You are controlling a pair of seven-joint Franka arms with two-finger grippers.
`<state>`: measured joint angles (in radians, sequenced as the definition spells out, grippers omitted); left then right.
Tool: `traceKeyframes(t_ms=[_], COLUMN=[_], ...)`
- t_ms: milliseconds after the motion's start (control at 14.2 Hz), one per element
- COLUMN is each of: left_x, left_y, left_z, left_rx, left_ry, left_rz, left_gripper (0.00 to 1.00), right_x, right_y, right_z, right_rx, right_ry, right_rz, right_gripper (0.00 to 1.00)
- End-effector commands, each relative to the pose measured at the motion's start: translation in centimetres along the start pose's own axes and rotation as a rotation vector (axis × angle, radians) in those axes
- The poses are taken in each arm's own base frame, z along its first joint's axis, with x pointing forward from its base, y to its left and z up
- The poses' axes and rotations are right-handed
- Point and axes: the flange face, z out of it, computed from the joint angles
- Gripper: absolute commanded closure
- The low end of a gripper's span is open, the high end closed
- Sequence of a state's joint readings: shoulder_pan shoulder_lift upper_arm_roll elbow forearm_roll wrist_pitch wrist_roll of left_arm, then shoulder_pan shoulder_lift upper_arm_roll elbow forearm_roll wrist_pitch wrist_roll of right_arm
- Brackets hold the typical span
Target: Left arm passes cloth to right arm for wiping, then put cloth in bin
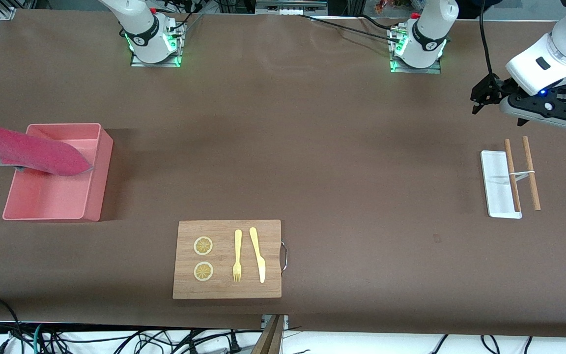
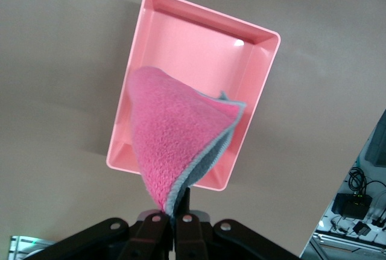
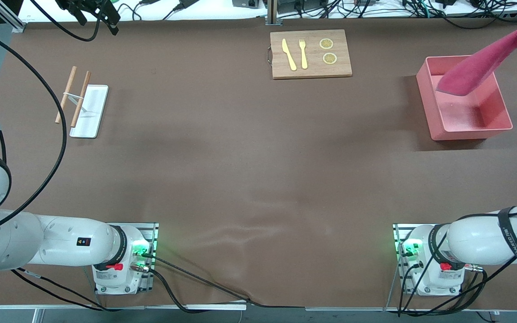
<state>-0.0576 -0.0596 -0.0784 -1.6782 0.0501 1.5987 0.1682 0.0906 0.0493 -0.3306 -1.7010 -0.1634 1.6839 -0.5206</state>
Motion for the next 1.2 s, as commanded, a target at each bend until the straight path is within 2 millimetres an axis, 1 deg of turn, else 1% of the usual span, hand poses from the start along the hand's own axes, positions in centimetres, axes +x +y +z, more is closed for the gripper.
traceKeyframes(t_ms=[0,71,212,282,353,423,494,564,776,847,917,1129], left_x=[-0.1,-0.1,-0.1,0.0,-0.1,-0.1,0.0,0.0,0.0,0.0,0.0,0.0], left_y=[0.0,-0.1,-0.1,-0.1,-0.1,-0.1,-0.1,0.0,-0.1,-0.1,-0.1,-0.1], left_z=[-0.1,-0.2,-0.2,-0.2,-0.1,-0.2,-0.1,-0.1,-0.1,-0.1,-0.1,-0.1], left_rx=[-0.013,-0.013,-0.013,-0.012,-0.011,-0.011,-0.013,-0.011,-0.013,-0.011,-0.011,-0.013], left_ry=[0.011,0.013,0.013,0.014,0.011,0.013,0.013,0.013,0.013,0.013,0.013,0.013], left_rz=[-0.010,-0.012,-0.012,-0.010,-0.012,-0.010,-0.012,-0.010,-0.012,-0.012,-0.012,-0.012], left_gripper=[0.00,0.00,0.00,0.00,0.00,0.00,0.00,0.00,0.00,0.00,0.00,0.00], right_x=[0.0,-0.1,0.1,0.5,0.8,1.0,1.2,1.2,1.1,1.2,1.4,2.2], right_y=[0.6,0.8,0.6,0.5,0.5,0.4,0.4,0.3,0.0,-0.6,-1.4,-5.5], right_z=[1.1,2.1,4.0,5.0,5.6,6.0,6.1,6.0,5.1,4.7,3.8,0.7], right_rx=[-0.019,-0.018,-0.010,-0.008,-0.002,0.007,0.009,0.009,0.037,0.049,0.059,0.064], right_ry=[-0.002,-0.002,-0.011,-0.023,-0.030,-0.033,-0.030,-0.028,-0.001,0.012,0.035,0.050], right_rz=[-0.026,-0.022,-0.024,-0.020,-0.015,-0.011,-0.007,-0.008,0.001,0.004,0.034,0.081], right_gripper=[1.00,1.00,1.00,0.88,0.63,0.27,0.04,0.01,0.01,0.01,0.00,0.00])
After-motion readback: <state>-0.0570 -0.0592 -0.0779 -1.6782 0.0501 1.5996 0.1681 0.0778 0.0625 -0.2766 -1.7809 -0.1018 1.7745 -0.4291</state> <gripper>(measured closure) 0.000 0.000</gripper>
